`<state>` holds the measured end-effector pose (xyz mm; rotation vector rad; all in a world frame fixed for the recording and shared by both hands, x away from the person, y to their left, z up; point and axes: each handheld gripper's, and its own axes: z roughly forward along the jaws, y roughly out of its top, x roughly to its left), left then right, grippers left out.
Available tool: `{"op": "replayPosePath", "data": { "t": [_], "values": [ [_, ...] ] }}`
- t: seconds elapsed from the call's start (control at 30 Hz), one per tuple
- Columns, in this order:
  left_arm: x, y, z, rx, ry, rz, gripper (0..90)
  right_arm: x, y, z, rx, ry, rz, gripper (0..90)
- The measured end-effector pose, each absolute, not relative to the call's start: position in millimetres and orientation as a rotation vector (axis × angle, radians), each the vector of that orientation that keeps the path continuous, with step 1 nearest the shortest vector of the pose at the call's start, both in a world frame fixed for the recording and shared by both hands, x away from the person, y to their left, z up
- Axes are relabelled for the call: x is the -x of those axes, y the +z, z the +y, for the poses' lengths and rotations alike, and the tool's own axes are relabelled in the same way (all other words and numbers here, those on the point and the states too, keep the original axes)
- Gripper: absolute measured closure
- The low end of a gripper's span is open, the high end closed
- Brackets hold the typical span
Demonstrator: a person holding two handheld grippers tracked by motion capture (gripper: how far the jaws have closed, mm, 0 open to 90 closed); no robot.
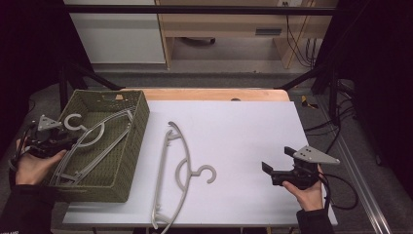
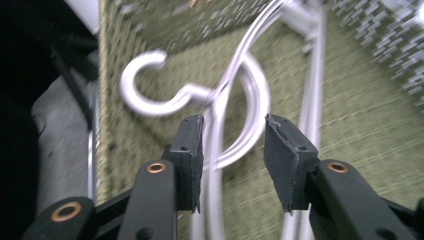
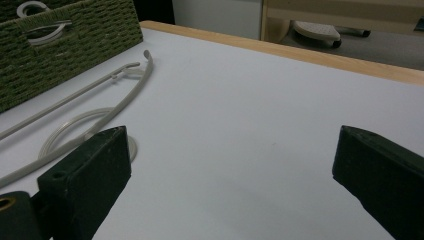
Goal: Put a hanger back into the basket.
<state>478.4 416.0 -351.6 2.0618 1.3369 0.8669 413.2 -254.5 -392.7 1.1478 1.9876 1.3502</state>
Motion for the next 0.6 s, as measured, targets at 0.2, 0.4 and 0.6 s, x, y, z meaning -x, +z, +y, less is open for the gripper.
{"op": "replayPosePath", "data": {
  "t": [0.2,0.4,0.6],
  "values": [
    [-466.3,-343.1,391.3,-1.970,0.836,1.218,51.0,-413.0,-392.5,-254.0,-1.147,1.353,1.988,2.7],
    [-458.5,-339.0,365.5,-1.908,0.777,1.130,48.7,-412.5,-392.2,-254.0,-1.149,1.356,1.987,2.8],
    [-448.9,-340.3,337.1,-1.859,0.731,1.042,46.2,-413.0,-392.5,-254.1,-1.148,1.355,1.988,2.7]
  ]
}}
